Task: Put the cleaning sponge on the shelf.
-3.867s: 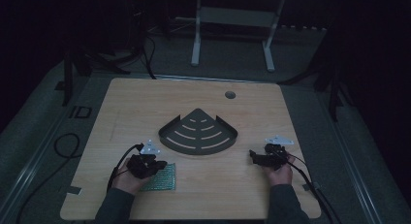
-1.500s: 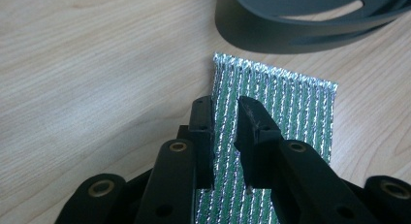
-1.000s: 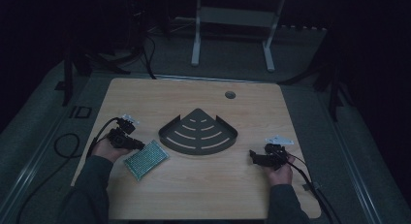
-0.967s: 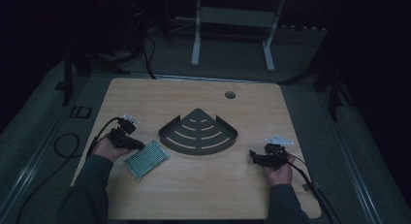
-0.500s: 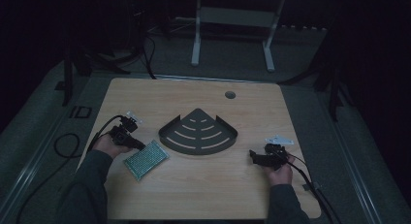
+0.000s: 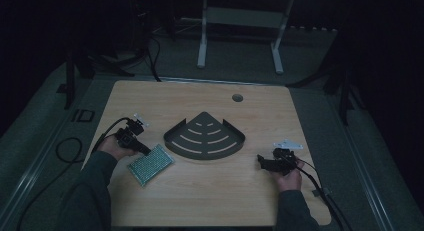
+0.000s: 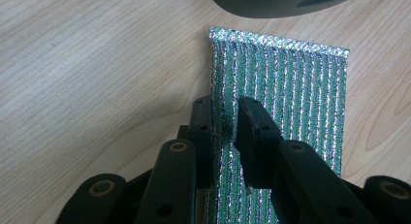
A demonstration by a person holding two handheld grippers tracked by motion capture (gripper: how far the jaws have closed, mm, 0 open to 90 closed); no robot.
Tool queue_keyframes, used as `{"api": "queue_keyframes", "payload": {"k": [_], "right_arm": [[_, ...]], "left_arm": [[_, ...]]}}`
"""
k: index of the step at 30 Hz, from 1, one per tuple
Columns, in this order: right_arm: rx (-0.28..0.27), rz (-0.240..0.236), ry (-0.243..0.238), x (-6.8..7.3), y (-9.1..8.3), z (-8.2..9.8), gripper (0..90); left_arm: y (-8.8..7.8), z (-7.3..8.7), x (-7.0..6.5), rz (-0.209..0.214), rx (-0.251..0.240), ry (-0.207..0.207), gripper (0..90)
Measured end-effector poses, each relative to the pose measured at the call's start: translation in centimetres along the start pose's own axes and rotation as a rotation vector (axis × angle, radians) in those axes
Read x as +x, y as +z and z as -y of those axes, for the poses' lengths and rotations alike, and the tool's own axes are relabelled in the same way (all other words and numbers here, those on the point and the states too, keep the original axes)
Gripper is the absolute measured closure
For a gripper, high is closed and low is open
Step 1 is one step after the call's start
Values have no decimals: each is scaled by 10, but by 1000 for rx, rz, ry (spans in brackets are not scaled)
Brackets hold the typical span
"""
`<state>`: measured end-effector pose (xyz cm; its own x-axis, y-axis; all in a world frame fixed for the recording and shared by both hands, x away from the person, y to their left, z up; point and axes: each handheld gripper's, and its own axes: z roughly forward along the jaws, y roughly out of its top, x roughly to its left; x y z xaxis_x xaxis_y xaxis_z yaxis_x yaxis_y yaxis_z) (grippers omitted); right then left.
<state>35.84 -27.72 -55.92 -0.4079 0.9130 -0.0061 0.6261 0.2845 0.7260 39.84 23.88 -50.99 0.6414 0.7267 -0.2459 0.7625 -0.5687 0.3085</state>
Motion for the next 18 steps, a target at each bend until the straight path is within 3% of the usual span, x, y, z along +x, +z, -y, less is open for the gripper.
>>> {"api": "queue_keyframes", "payload": {"k": [18], "right_arm": [[0,0,0,0,0,0,168]], "left_arm": [[5,1,3,16,49,-19,753]]}}
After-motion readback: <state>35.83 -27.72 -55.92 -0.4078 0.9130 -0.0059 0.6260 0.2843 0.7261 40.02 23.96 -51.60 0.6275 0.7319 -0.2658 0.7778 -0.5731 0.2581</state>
